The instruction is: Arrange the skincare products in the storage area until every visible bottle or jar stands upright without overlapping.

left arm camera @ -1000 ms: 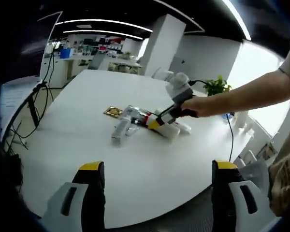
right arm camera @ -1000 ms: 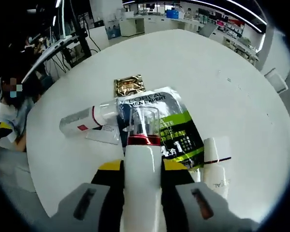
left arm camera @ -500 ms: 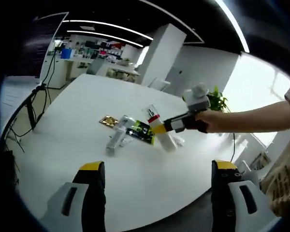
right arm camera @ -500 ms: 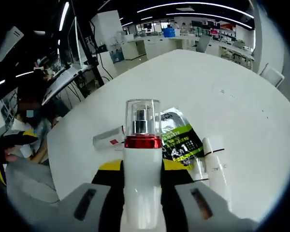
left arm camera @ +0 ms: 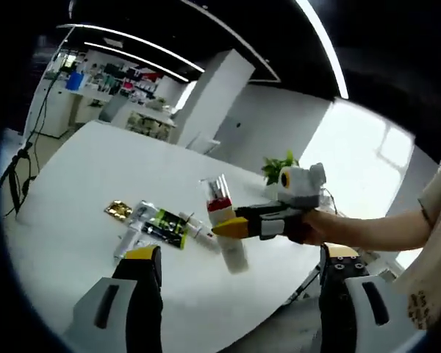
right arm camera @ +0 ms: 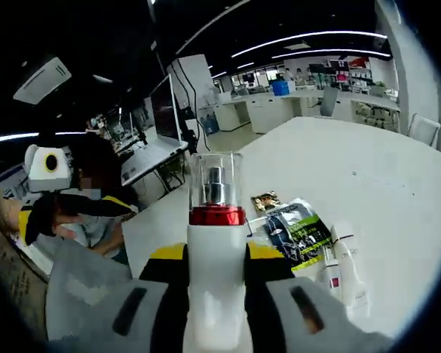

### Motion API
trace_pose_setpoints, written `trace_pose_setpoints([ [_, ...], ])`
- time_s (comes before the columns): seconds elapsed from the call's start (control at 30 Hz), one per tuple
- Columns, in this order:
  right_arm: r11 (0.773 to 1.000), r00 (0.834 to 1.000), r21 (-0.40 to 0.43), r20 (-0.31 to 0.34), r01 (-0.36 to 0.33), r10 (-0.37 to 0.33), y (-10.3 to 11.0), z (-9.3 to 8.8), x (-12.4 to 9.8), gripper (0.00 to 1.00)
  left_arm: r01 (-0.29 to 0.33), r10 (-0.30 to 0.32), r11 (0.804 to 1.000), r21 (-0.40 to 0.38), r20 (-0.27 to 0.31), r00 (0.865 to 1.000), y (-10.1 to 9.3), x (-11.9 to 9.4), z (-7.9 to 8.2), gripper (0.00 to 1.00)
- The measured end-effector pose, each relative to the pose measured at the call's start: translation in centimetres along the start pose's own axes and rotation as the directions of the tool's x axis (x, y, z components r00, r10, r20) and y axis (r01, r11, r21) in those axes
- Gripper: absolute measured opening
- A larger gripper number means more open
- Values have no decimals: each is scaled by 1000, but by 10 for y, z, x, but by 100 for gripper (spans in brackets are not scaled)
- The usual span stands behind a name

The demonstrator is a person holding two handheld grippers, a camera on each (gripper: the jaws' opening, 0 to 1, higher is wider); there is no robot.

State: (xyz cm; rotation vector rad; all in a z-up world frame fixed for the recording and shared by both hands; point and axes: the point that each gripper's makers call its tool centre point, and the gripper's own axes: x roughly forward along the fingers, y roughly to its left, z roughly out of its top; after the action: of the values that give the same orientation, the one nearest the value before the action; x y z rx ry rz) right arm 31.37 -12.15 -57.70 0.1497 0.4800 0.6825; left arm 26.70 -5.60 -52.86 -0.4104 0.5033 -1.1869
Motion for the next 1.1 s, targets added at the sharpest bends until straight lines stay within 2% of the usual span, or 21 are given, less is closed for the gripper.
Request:
trace_pose_setpoints([
  [0.03, 999, 999, 14, 33, -42, 42, 10, 3, -8, 27, 39, -39, 999, -8, 8, 999, -7, 5, 6, 84],
  [0.07, 998, 997, 17, 45, -56, 55, 14, 4, -10, 27, 59, -59, 998, -3, 8, 998, -11, 10, 9, 84],
  [0.17, 984, 979, 54, 119, -172, 165, 37, 11, -31, 27, 151, -150, 988, 28, -21, 988, -30, 26, 16, 83],
  [0.23, 973, 967, 52, 139, -224, 215, 48, 12, -42, 27, 202, -200, 979, 38, -33, 979, -41, 35, 19, 81],
  [0.3, 959, 950, 41, 157, -281, 272, 60, 14, -54, 27, 266, -264, 963, 37, -53, 963, -55, 44, 20, 75],
  [0.33, 949, 938, 51, 175, -310, 297, 66, 16, -61, 27, 319, -315, 947, 48, -76, 946, -66, 48, 19, 71],
  [0.37, 939, 927, 56, 189, -338, 323, 72, 18, -67, 27, 341, -336, 938, 58, -81, 938, -72, 51, 19, 66],
  [0.4, 925, 910, 51, 209, -376, 358, 79, 21, -75, 27, 367, -360, 928, 66, -99, 928, -80, 56, 18, 63],
  [0.43, 921, 904, 57, 223, -386, 365, 81, 23, -80, 27, 381, -372, 922, 70, -118, 921, -86, 58, 15, 61],
  [0.47, 907, 887, 49, 236, -418, 396, 86, 26, -88, 27, 388, -377, 919, 72, -130, 917, -92, 63, 13, 60],
  [0.53, 899, 877, 44, 247, -435, 412, 89, 28, -97, 27, 402, -387, 912, 81, -151, 909, -102, 69, 10, 58],
  [0.63, 896, 870, 25, 255, -443, 422, 87, 31, -106, 27, 428, -415, 900, 79, -145, 898, -117, 75, 11, 43],
  [0.7, 889, 862, 22, 255, -458, 438, 85, 31, -114, 27, 419, -403, 903, 96, -149, 903, -123, 81, 9, 34],
  [0.73, 888, 859, 14, 261, -460, 441, 83, 33, -118, 27, 412, -394, 905, 108, -155, 906, -122, 82, 8, 34],
  [0.8, 881, 852, 4, 259, -472, 455, 82, 33, -124, 27, 416, -398, 904, 100, -158, 903, -131, 88, 7, 33],
  [0.87, 881, 852, -5, 252, -473, 459, 80, 31, -130, 27, 429, -404, 894, 133, -176, 897, -140, 93, 4, 29],
  [0.9, 883, 855, -16, 243, -469, 458, 77, 29, -133, 27, 400, -371, 904, 151, -188, 909, -140, 100, 2, 29],
  [0.97, 886, 859, -32, 232, -462, 456, 72, 25, -139, 28, 376, -335, 913, 159, -233, 913, -141, 108, -5, 29],
  [1.0, 892, 868, -50, 213, -448, 448, 69, 22, -140, 28, 365, -317, 916, 168, -255, 913, -141, 111, -8, 28],
  [1.03, 898, 880, -94, 178, -431, 441, 65, 16, -142, 28, 372, -306, 900, 225, -281, 910, -143, 115, -12, 28],
  [1.1, 904, 896, -125, 133, -408, 423, 61, 8, -143, 29, 370, -281, 890, 266, -318, 906, -144, 122, -19, 28],
])
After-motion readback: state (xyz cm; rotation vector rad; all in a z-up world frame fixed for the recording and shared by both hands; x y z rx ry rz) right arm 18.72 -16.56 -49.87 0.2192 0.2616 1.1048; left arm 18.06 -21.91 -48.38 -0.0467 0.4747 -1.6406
